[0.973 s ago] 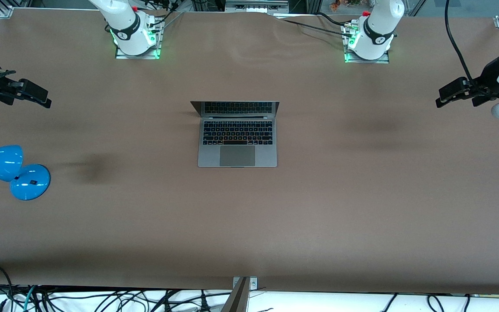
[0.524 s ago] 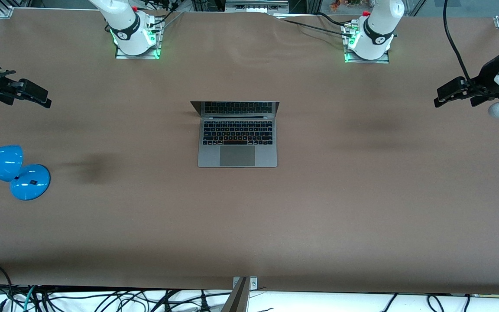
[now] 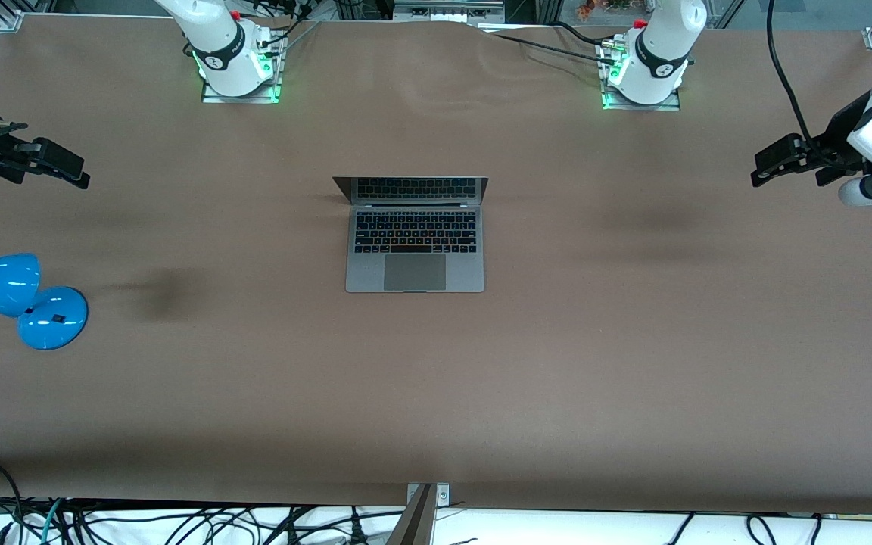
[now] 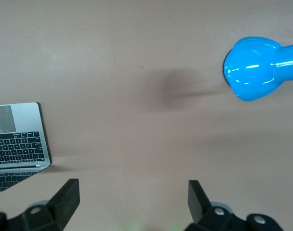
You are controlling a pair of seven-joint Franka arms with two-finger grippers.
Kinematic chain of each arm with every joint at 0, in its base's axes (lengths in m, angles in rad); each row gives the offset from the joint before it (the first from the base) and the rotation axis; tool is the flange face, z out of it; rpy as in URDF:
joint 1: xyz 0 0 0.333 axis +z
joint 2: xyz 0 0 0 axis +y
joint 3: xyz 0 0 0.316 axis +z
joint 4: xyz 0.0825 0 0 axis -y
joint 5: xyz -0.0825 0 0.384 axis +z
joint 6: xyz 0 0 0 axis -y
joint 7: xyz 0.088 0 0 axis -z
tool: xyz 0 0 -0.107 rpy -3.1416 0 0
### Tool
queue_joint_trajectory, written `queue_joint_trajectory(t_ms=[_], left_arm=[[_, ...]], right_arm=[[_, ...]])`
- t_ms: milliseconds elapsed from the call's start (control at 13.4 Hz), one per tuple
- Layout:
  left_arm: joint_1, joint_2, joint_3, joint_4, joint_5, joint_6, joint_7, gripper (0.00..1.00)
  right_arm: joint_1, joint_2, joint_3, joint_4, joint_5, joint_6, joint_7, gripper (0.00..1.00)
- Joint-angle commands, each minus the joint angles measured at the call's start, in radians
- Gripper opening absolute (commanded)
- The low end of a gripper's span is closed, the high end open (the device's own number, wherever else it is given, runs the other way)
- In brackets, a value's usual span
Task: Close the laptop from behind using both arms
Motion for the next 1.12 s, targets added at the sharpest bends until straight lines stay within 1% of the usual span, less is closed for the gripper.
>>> queue_joint_trajectory(t_ms=[0, 150, 299, 449, 599, 674, 749, 824, 1048], left_arm=[[-0.012, 0.062, -0.001, 0.022, 0.010, -0.011, -0.001, 1.00], [-0.014, 0.111, -0.003, 0.025, 0.007, -0.008, -0.001, 1.00], [-0.041, 0.149, -0.003, 0.025, 0.007, -0.008, -0.001, 1.00], [-0.054, 0.155, -0.011, 0.022, 0.004, -0.002, 0.008, 1.00], [-0.063, 0.162, -0.018, 0.007, -0.045, -0.007, -0.018, 1.00], [-0.063, 0.162, -0.018, 0.001, -0.068, -0.013, -0.059, 1.00], [-0.065, 0.160, -0.034, -0.010, -0.091, -0.014, -0.109, 1.00], [-0.065, 0.160, -0.055, -0.019, -0.093, -0.014, -0.143, 1.00], [-0.065, 0.160, -0.084, -0.042, -0.117, -0.013, -0.191, 1.00]], right_arm=[[-0.004, -0.025, 0.003, -0.024, 0.015, -0.003, 0.008, 1.00], [-0.004, -0.025, 0.003, -0.024, 0.017, -0.003, 0.004, 1.00], [-0.004, -0.023, 0.004, -0.023, 0.034, 0.000, 0.002, 1.00], [-0.002, -0.019, 0.006, -0.027, 0.038, -0.006, 0.005, 1.00], [-0.002, -0.013, 0.006, -0.036, 0.038, -0.026, 0.008, 1.00], [-0.002, -0.009, 0.006, -0.053, 0.038, -0.031, 0.008, 1.00], [-0.002, -0.009, 0.011, -0.069, 0.038, -0.037, 0.008, 1.00], [-0.001, -0.009, 0.017, -0.079, 0.040, -0.052, 0.007, 1.00], [0.001, -0.008, 0.075, -0.095, 0.040, -0.067, 0.007, 1.00]])
